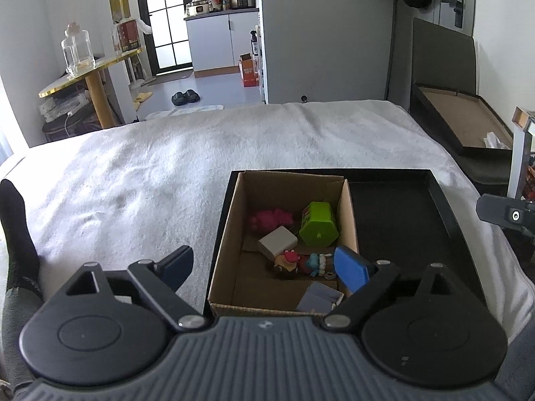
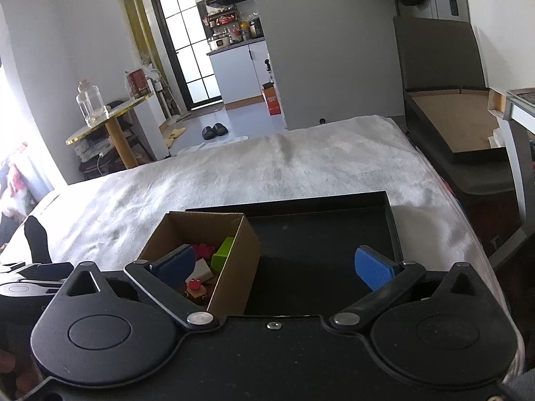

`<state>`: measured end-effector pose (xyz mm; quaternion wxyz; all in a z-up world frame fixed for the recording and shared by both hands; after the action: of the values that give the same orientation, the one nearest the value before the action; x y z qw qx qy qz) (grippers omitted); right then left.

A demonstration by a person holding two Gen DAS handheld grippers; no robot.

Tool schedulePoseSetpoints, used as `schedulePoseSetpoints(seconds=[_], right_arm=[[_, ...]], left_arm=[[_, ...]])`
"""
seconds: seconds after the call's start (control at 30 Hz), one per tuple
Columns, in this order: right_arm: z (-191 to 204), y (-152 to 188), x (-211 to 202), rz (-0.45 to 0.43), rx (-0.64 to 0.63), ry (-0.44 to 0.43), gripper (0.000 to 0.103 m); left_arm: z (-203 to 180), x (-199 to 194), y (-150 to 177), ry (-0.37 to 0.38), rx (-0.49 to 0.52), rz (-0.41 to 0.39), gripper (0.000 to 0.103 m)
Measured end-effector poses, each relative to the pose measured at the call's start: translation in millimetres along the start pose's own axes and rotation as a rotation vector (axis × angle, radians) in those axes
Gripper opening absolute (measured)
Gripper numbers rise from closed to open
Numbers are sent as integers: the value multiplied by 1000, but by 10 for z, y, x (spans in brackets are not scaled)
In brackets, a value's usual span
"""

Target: Organize rigid objects

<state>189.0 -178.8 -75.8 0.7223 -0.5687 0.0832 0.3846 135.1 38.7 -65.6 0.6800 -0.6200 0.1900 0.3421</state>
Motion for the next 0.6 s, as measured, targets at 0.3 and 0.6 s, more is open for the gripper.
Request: schedulePoseSetpoints(seconds=[0.3, 0.6], right_arm=[[42, 4, -158, 13, 0, -7, 103], [88, 49, -418, 40, 15, 23, 103]], left_arm=[[-27, -220, 40, 34, 17, 16, 92], [-37, -538, 80, 76, 23, -4, 96]])
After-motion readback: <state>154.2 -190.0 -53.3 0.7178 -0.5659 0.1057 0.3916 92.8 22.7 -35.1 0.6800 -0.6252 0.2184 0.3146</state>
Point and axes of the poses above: each gripper's, at about its wrist camera, not at the fingertips, and x roughly the way its jaws point, z to its left, y to its underside, the point moved 2 cm from there along x, roughly the way its jaws point, and after that the axes turned 7 degrees about x, right-handed, at the moved point
